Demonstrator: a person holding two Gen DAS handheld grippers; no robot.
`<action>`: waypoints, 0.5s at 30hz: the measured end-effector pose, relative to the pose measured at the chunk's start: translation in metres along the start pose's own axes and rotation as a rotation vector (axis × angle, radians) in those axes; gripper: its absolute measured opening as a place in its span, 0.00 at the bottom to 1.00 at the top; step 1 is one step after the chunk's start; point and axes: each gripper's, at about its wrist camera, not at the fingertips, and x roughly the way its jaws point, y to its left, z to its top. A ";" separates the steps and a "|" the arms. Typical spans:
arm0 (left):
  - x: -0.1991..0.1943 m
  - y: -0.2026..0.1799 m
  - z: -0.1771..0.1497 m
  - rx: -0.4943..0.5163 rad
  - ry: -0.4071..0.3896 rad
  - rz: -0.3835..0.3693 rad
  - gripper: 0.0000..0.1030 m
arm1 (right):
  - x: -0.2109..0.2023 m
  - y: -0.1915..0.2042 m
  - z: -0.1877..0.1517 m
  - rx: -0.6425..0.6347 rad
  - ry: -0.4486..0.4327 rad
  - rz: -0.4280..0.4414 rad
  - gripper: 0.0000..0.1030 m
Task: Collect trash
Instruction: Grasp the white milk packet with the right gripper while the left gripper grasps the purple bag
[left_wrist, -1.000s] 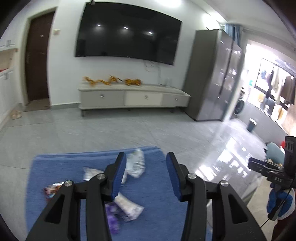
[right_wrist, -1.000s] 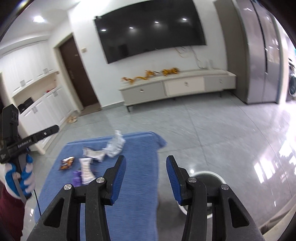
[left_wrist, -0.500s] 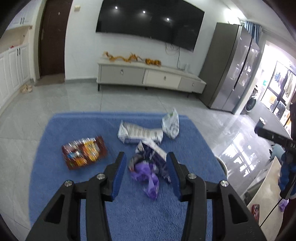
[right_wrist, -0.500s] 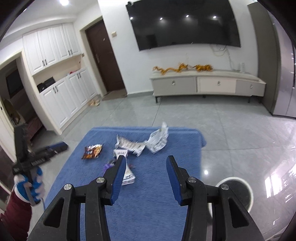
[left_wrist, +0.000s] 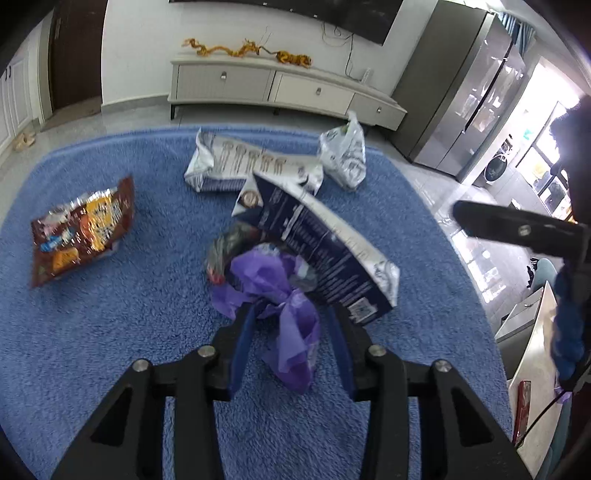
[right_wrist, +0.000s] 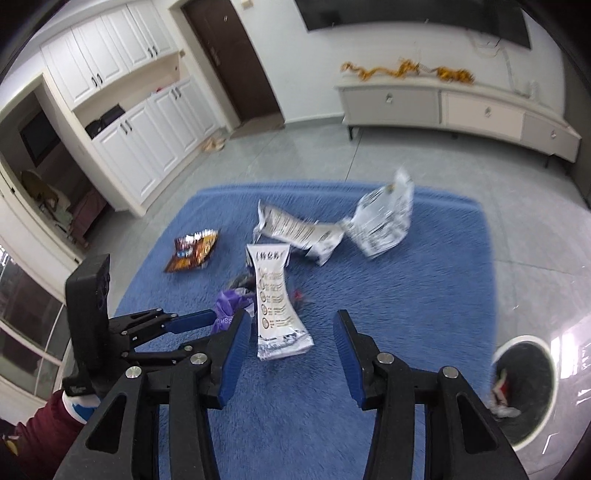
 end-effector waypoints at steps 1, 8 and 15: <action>0.003 0.003 -0.001 -0.004 0.006 -0.006 0.32 | 0.015 0.001 0.002 -0.002 0.023 0.008 0.45; 0.008 0.008 -0.007 0.001 -0.003 -0.067 0.23 | 0.080 0.009 0.008 -0.017 0.122 0.024 0.46; 0.001 0.013 -0.014 -0.013 -0.031 -0.088 0.19 | 0.102 0.009 0.007 -0.040 0.152 0.031 0.40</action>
